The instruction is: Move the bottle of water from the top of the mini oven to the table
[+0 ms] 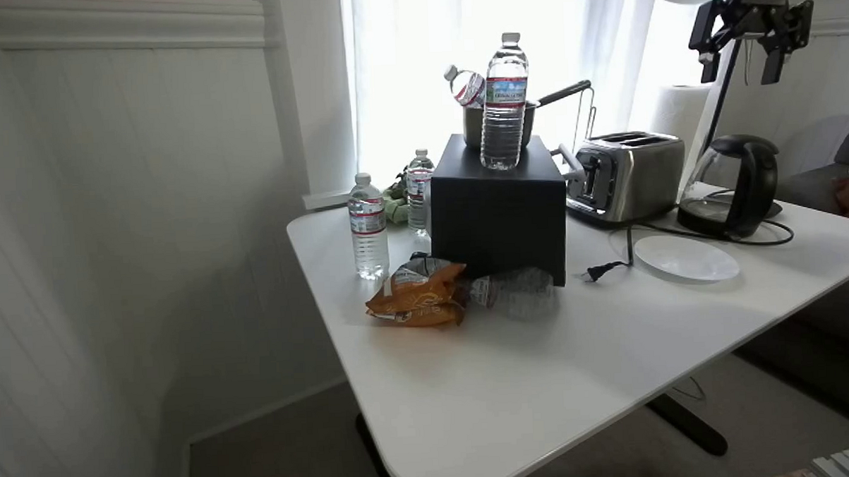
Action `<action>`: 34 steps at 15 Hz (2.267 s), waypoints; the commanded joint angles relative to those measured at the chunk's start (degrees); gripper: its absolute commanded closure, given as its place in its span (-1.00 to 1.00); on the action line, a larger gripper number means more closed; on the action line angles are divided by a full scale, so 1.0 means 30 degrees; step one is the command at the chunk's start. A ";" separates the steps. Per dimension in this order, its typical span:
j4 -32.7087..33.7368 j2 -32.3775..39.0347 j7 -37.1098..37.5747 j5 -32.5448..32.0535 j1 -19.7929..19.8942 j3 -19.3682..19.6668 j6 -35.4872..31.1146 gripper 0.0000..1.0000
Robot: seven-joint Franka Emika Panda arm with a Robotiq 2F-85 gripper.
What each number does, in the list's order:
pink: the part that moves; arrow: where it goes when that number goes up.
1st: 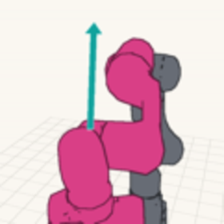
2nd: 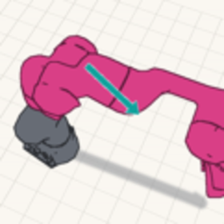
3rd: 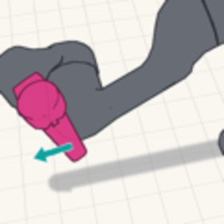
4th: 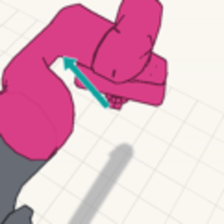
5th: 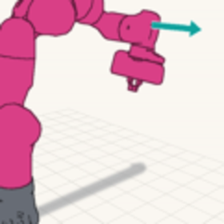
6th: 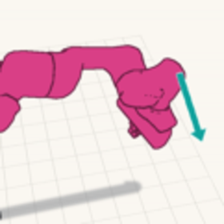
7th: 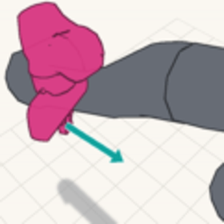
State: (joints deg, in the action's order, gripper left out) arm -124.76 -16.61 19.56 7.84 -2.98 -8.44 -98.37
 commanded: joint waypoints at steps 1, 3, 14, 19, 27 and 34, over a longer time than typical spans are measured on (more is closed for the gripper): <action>0.0541 0.0197 0.0171 -0.0133 -0.0228 -0.0115 0.0335 -1.00; 0.1674 0.0376 0.0778 -0.0259 -0.0629 -0.0747 0.0369 -1.00; 1.1880 0.6007 0.5565 -0.5127 -0.3295 -0.5150 0.1540 -1.00; 1.6081 1.0015 0.5202 -0.6469 -0.5765 -0.4786 0.1516 -1.00; 1.9423 1.2685 0.4069 -0.5304 -0.8043 -0.3394 0.1449 -1.00; 1.9956 1.3282 0.3618 -0.5119 -0.7779 -0.3940 0.2867 -1.00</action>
State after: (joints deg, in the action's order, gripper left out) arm -67.77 21.84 31.55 -8.97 -26.30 -19.76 -93.33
